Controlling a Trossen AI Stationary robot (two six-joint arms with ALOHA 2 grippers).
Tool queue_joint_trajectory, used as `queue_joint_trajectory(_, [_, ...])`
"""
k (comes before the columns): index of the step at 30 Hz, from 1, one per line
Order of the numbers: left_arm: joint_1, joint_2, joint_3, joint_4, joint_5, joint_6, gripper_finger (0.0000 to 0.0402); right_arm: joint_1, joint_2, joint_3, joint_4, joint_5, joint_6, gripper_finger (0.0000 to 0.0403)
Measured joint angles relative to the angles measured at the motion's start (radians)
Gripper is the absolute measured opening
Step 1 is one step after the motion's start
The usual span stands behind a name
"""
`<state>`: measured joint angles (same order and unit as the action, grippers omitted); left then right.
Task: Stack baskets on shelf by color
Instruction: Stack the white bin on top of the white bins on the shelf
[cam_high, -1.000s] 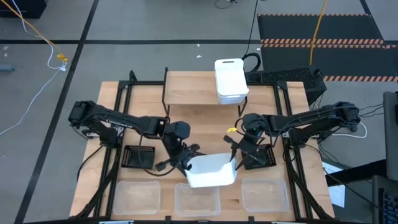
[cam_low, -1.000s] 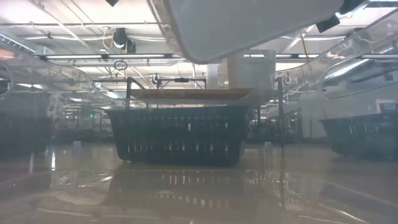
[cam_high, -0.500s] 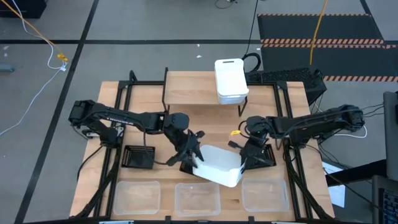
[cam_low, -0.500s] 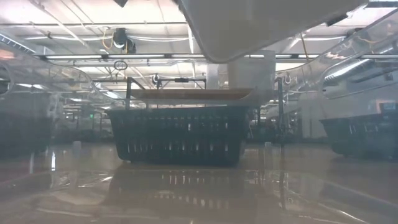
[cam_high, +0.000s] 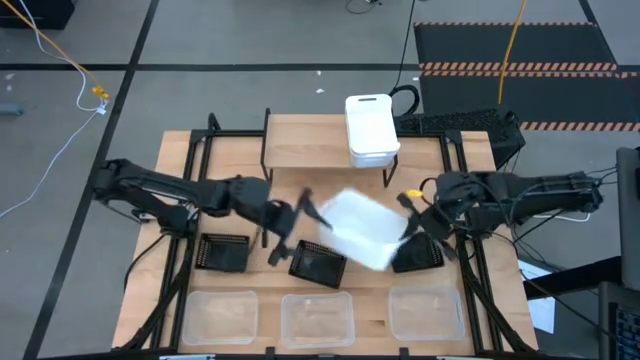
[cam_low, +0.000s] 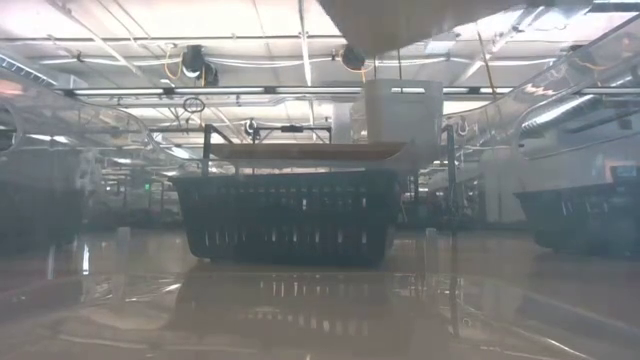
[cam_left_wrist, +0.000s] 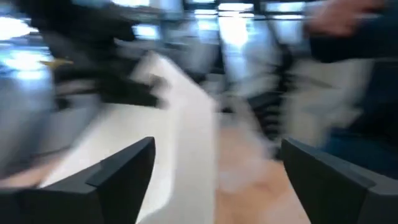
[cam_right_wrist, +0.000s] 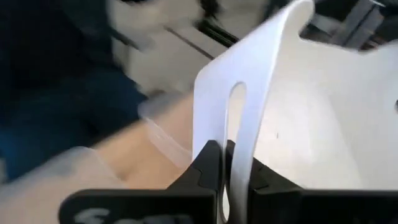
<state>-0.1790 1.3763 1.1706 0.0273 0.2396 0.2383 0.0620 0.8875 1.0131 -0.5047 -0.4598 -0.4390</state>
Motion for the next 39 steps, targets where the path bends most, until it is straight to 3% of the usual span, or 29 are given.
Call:
queue_joint_trajectory(3, [-0.008,-0.095,-0.005,-0.038,-0.298,0.021,0.0361,-0.009,0.027,0.076,-0.099,0.236,-0.023,0.0000])
queue_joint_trajectory(7, [-0.007,-0.217,-0.003,-0.059,-0.727,0.061,0.0366,-0.010,0.075,0.164,-0.174,0.432,-0.069,0.0000])
queue_joint_trajectory(9, [0.001,-0.268,-0.002,-0.103,-0.821,0.049,0.0367,-0.019,0.107,0.217,-0.178,0.499,-0.104,0.0000])
queue_joint_trajectory(13, [0.035,-0.320,-0.002,-0.229,-0.839,-0.083,0.0367,-0.073,0.196,0.382,-0.188,0.717,-0.143,0.0000])
queue_joint_trajectory(18, [0.081,-0.308,-0.002,-0.357,-0.843,-0.201,0.0367,-0.187,0.374,0.607,-0.284,0.749,-0.120,0.0000])
queue_joint_trajectory(25, [0.131,-0.221,-0.002,-0.531,-0.848,-0.357,0.0367,-0.386,0.586,0.830,-0.570,0.747,-0.095,0.0000])
queue_joint_trajectory(27, [0.138,-0.194,-0.002,-0.580,-0.852,-0.390,0.0367,-0.432,0.624,0.861,-0.644,0.704,-0.115,0.0000])
queue_joint_trajectory(31, [0.146,-0.149,-0.002,-0.624,-0.877,-0.429,0.0367,-0.509,0.650,0.895,-0.709,0.470,-0.120,0.0000])
queue_joint_trajectory(39, [0.147,-0.109,-0.002,-0.610,-0.878,-0.434,0.0367,-0.567,0.654,0.895,-0.787,0.326,-0.072,0.0000])
